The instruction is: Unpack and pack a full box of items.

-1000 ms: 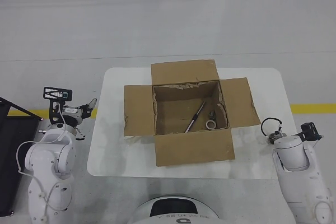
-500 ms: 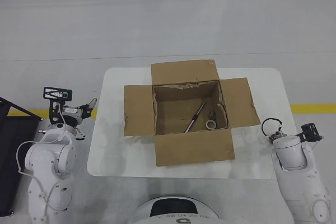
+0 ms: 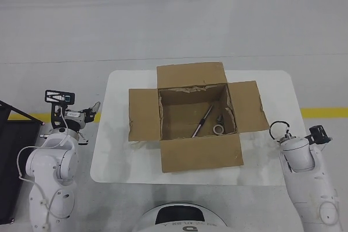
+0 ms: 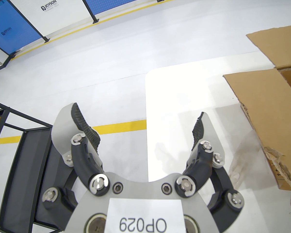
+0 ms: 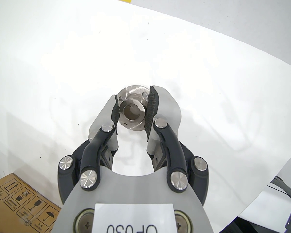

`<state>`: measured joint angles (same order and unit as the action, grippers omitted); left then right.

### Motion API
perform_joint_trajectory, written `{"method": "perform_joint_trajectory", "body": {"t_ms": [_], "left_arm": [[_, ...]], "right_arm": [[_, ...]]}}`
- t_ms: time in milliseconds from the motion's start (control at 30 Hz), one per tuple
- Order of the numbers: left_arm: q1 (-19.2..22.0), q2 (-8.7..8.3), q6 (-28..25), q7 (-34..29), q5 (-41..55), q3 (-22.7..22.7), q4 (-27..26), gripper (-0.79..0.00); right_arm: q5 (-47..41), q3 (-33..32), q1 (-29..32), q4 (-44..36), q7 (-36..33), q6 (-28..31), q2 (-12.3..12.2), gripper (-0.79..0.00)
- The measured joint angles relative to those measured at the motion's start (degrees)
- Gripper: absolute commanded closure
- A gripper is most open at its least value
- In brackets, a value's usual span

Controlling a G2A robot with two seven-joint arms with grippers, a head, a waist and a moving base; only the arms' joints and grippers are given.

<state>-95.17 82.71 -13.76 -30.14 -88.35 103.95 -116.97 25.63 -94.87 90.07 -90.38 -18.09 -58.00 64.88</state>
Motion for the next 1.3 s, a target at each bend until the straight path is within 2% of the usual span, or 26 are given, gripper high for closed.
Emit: {"method": "perform_joint_trajectory", "body": {"t_ms": [133, 233, 333, 367, 400, 467, 500, 600, 900, 1000, 1067, 1133, 1200, 1300], "left_arm": [[0.00, 0.00, 0.00, 0.00, 0.00, 0.00, 0.00, -0.785], [0.00, 0.00, 0.00, 0.00, 0.00, 0.00, 0.00, -0.785], [0.00, 0.00, 0.00, 0.00, 0.00, 0.00, 0.00, -0.785], [0.00, 0.00, 0.00, 0.00, 0.00, 0.00, 0.00, -0.785], [0.00, 0.00, 0.00, 0.00, 0.00, 0.00, 0.00, -0.785], [0.00, 0.00, 0.00, 0.00, 0.00, 0.00, 0.00, -0.785], [0.00, 0.00, 0.00, 0.00, 0.00, 0.00, 0.00, -0.785], [0.00, 0.00, 0.00, 0.00, 0.00, 0.00, 0.00, -0.785], [0.00, 0.00, 0.00, 0.00, 0.00, 0.00, 0.00, -0.785], [0.00, 0.00, 0.00, 0.00, 0.00, 0.00, 0.00, -0.785], [0.00, 0.00, 0.00, 0.00, 0.00, 0.00, 0.00, -0.785], [0.00, 0.00, 0.00, 0.00, 0.00, 0.00, 0.00, -0.785], [0.00, 0.00, 0.00, 0.00, 0.00, 0.00, 0.00, -0.785], [0.00, 0.00, 0.00, 0.00, 0.00, 0.00, 0.00, -0.785]], "right_arm": [[-0.48, -1.69, 1.04, -2.04, -0.92, 0.00, 0.05, -0.372], [-2.42, -4.86, 4.30, -6.15, -0.93, 1.57, 0.07, -0.409], [-4.59, -7.95, 7.98, -9.92, -0.60, 4.57, 0.19, -0.517], [-5.70, -9.35, 9.81, -11.64, -0.31, 6.27, 0.29, -0.529], [-6.60, -10.40, 11.26, -12.91, -0.03, 7.68, 0.39, -0.579], [-8.76, -12.62, 14.78, -15.48, 0.51, 11.52, 0.66, -0.739], [-9.53, -13.47, 16.21, -16.23, 0.66, 13.10, 0.75, -0.785], [-10.36, -15.12, 18.82, -16.99, 0.92, 15.69, 0.88, -0.785], [-10.45, -14.97, 18.55, -16.69, 0.71, 15.73, 0.88, -0.785], [-14.83, -17.49, 17.68, -15.21, -3.43, 19.99, 0.82, -0.785], [-15.81, -19.55, 20.51, -20.27, -2.83, 23.11, 1.30, -0.785], [-15.54, -19.81, 24.53, -28.61, 1.87, 24.80, 1.87, -0.785], [-13.07, -18.36, 29.33, -38.36, 7.16, 25.83, 2.39, -0.785], [-5.86, -13.23, 32.53, -46.64, 11.22, 28.26, 2.53, -0.785]]}}
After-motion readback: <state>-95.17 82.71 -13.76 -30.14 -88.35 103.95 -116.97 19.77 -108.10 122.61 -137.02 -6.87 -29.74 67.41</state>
